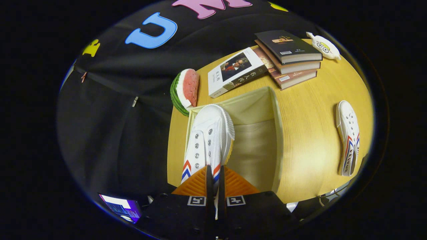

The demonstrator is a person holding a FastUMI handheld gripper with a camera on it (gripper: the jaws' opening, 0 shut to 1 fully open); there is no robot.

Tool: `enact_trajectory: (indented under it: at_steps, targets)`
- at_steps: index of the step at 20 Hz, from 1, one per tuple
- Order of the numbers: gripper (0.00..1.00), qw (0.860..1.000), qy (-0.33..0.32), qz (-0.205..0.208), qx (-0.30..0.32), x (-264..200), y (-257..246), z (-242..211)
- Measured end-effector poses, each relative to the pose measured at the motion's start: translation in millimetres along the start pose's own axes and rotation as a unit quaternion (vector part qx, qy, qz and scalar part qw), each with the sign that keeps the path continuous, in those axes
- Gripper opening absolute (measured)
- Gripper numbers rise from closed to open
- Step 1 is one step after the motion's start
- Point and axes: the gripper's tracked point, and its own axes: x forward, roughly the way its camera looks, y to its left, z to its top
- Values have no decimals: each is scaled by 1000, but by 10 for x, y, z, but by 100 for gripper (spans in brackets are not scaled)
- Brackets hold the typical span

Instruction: Open the storage box then place both shoes into the box .Put the left shoe in first, then the right shoe, with the right side of both shoes facing outward in a uniform manner.

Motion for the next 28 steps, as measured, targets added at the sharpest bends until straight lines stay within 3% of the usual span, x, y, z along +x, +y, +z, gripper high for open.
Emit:
enact_trajectory:
  at_steps: [4, 6, 7, 9, 13, 19, 25, 28]
  targets:
    - [8, 999, -23, -18, 28, 226, 9, 28]
    - [8, 1000, 9, -6, 29, 339, 35, -131]
    - [27, 999, 25, 13, 36, 400, 109, -208]
    - [100, 999, 24, 15, 22, 361, 132, -210]
    - [99, 1000, 12, 15, -19, 251, -1, -177]
    - [99, 997, -27, 43, -65, -458, -30, 36]
    - [99, 991, -104, -6, -89, -1314, -726, 507]
    - [99, 987, -115, -63, -98, -1645, -1303, 686]
